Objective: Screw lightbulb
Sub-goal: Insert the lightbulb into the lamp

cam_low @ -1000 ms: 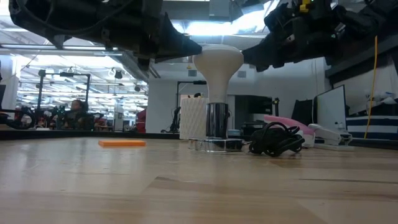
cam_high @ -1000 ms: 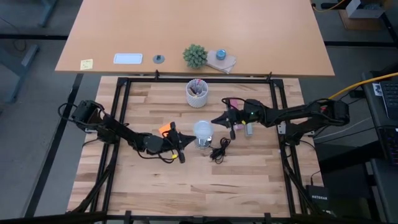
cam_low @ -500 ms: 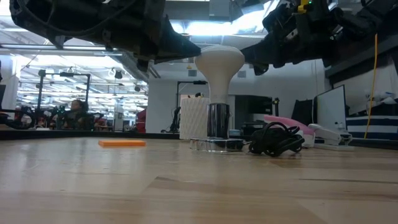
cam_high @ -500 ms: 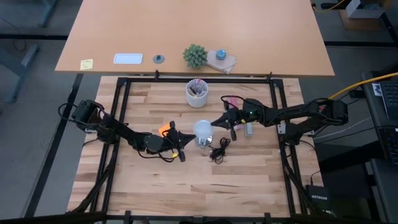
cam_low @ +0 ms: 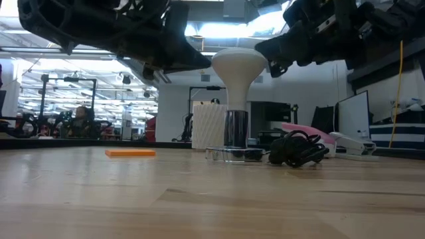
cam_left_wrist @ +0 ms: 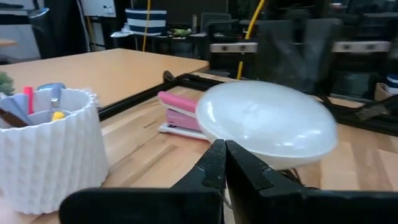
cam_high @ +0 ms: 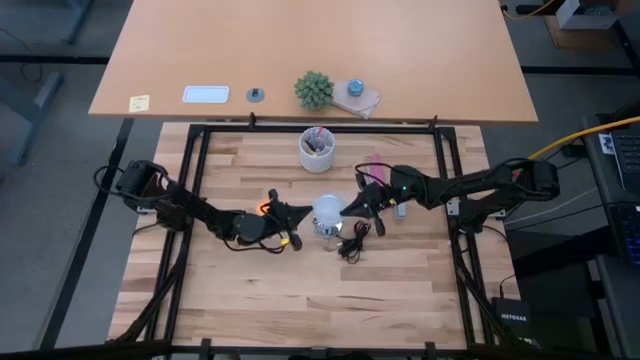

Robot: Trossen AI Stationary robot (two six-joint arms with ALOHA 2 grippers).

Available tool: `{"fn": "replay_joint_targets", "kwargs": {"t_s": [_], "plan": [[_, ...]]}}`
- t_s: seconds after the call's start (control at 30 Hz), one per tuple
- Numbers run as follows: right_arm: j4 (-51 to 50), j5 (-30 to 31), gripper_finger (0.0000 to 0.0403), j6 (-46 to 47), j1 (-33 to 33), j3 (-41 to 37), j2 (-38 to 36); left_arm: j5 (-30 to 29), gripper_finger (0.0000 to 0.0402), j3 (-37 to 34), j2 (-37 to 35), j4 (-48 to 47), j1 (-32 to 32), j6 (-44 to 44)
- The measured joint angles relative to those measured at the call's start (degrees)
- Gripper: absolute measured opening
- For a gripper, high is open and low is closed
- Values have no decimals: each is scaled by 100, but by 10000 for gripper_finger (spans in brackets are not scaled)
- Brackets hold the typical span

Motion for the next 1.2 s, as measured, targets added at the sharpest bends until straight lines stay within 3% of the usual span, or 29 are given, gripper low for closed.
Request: {"fn": "replay_joint_targets", "kwargs": {"t_s": [0.2,0.4,0.53,0.73,1.0,1.2], "plan": [[228,636,5,-45,98,-8,2,6,1,0,0,6,91,27],[725,647,5,-107,95,-8,-78,-302,1,0,-15,142,-4,361],[708,850,5,-324,95,-8,-341,-649,1,0,-195,210,-177,797],[262,1194,5,-588,-132,-6,-756,-672,1,2,-348,203,-449,850],[-897,955,5,-604,-716,-6,-820,48,1,2,-323,5,-649,549],[-980,407,5,-613,-811,-6,-762,85,1,2,-323,9,-673,475]]}}
